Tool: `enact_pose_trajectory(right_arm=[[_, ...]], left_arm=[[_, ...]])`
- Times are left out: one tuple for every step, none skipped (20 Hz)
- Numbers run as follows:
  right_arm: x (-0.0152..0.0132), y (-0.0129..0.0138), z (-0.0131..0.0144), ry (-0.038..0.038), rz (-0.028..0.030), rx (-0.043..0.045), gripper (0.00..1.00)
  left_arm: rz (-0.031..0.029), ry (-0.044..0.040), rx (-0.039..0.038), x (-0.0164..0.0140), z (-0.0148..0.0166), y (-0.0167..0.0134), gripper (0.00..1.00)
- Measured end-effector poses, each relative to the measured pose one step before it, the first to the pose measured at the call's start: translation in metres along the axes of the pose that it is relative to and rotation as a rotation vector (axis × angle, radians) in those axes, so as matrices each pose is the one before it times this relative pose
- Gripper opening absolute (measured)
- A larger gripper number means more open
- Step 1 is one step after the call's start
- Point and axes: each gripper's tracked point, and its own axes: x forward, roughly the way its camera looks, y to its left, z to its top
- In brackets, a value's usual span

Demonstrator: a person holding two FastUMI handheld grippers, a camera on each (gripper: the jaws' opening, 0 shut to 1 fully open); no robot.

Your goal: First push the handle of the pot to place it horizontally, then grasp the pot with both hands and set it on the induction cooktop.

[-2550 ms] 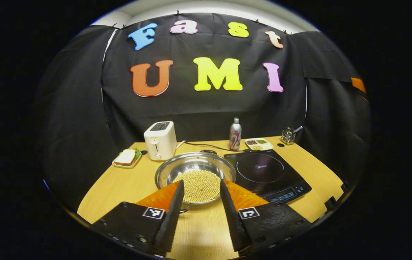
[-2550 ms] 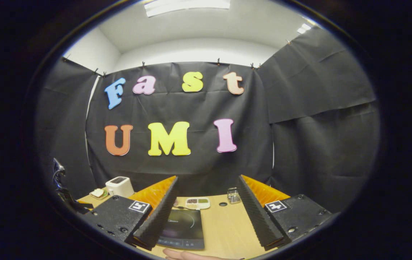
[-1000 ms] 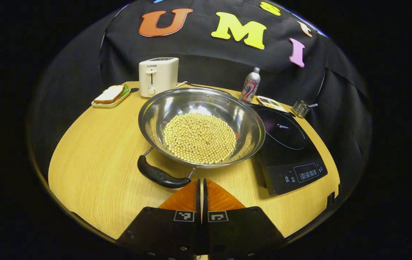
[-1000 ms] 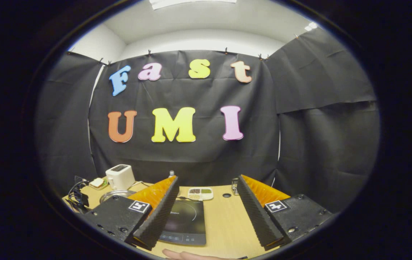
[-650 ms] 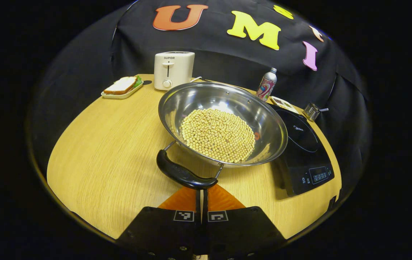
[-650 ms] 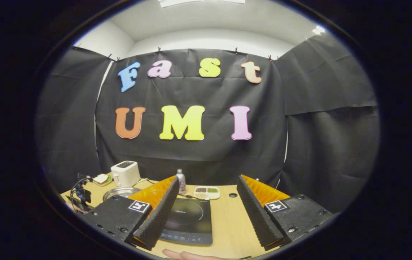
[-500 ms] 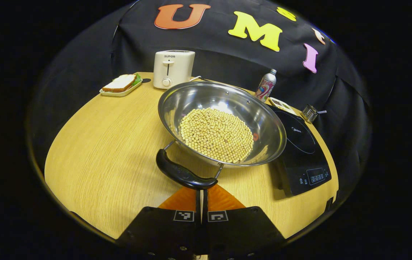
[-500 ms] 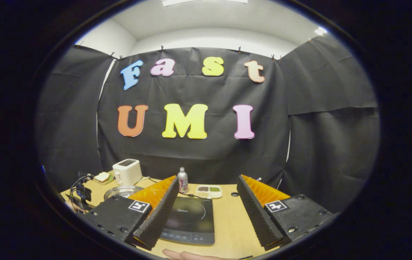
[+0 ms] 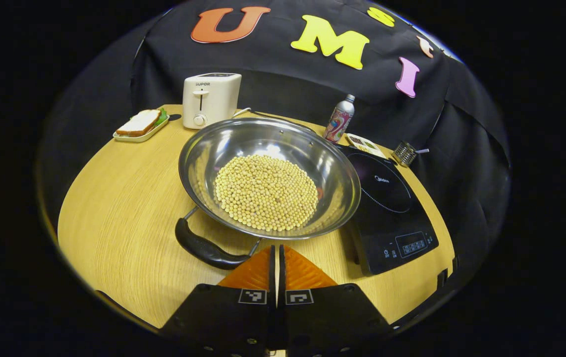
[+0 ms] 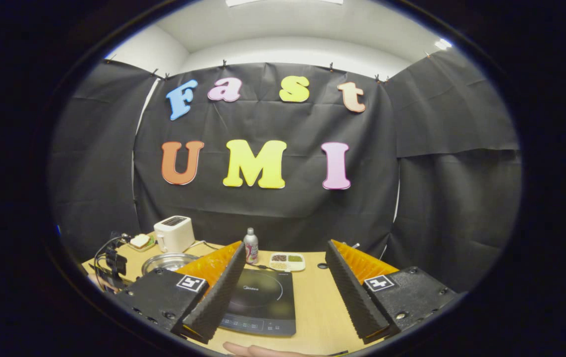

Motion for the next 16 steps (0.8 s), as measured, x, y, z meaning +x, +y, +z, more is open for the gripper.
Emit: enact_pose_trajectory(right_arm=[[-0.00054, -0.00074, -0.00043, -0.00112, 0.00002, -0.00153, 0.99], [-0.00044, -0.00134, 0.00058, -0.00377, -0.00133, -0.00172, 0.99], [-0.00087, -0.00106, 0.00078, -0.00416, -0.00368, -0.00101, 0.99], [-0.00068, -0.00202, 0.00085, -0.00284, -0.00345, -0.00146, 0.99], [-0.00059, 0.00013, -0.00044, -0.00104, -0.00058, -0.00075, 0.99], [-0.00011, 0.00107, 0.00002, -0.00044, 0.00173, 0.00056, 0.99], [-0.00064, 0.00169, -0.00035, 0.00043, 0.0044, 0.00134, 0.99], [0.0001, 0.0017, 0.0005, -0.00049, 0.00489, 0.00188, 0.99], [0.00018, 0.00123, 0.00026, -0.00133, 0.00489, 0.00004, 0.99], [-0.00012, 0.00037, 0.00087, -0.00327, 0.00305, -0.00045, 0.99], [0.00071, 0.00003, 0.00023, -0.00351, 0.00097, -0.00008, 0.99], [0.00038, -0.0001, 0.0003, -0.0029, -0.00073, 0.00073, 0.99], [0.00135, -0.00009, -0.00101, 0.00093, 0.00048, 0.00081, 0.99], [0.00117, 0.00043, -0.00074, 0.00214, 0.00142, 0.00176, 0.99], [-0.00032, 0.00004, -0.00063, 0.00152, 0.0018, 0.00255, 0.99], [0.00091, -0.00029, -0.00079, 0.00048, 0.00066, 0.00157, 0.99]], left_arm=[[-0.00187, -0.00164, -0.00832, 0.0003, 0.00268, 0.00028, 0.0], [0.00614, 0.00549, 0.00427, -0.00004, -0.00072, 0.00241, 0.0], [0.01207, -0.00431, 0.00986, -0.00015, 0.00082, 0.00293, 0.0], [0.01746, 0.00051, 0.0078, 0.00074, -0.00116, 0.00535, 0.0], [0.01589, 0.00505, 0.00385, 0.00227, -0.00038, 0.00559, 0.0], [0.01412, 0.0008, -0.00215, 0.00227, 0.00005, 0.0059, 0.0], [0.0051, 0.00615, -0.00361, 0.0007, 0.00047, 0.00367, 0.0], [-0.00146, 0.00372, -0.00583, -0.00052, -0.001, 0.0027, 0.0], [-0.00374, 0.0025, -0.00692, -0.00081, 0.00153, 0.0017, 0.0], [-0.00129, 0.00177, -0.00253, 0.00042, 0.00162, 0.00364, 0.0], [0.0028, 0.00049, -0.00179, 0.00086, 0.00273, 0.00464, 0.0], [0.0136, -0.00113, -0.00076, 0.00051, 0.00295, 0.00628, 0.1], [0.01762, -0.00156, 0.003, 0.00081, 0.00298, 0.00694, 0.0], [0.01059, 0.00155, 0.00005, 0.0004, 0.00152, 0.00488, 0.0], [0.00295, 0.00493, -0.00466, 0.00083, 0.00216, 0.00381, 0.0], [0.0003, 0.00312, -0.00591, 0.00184, 0.00238, 0.00364, 0.0]])
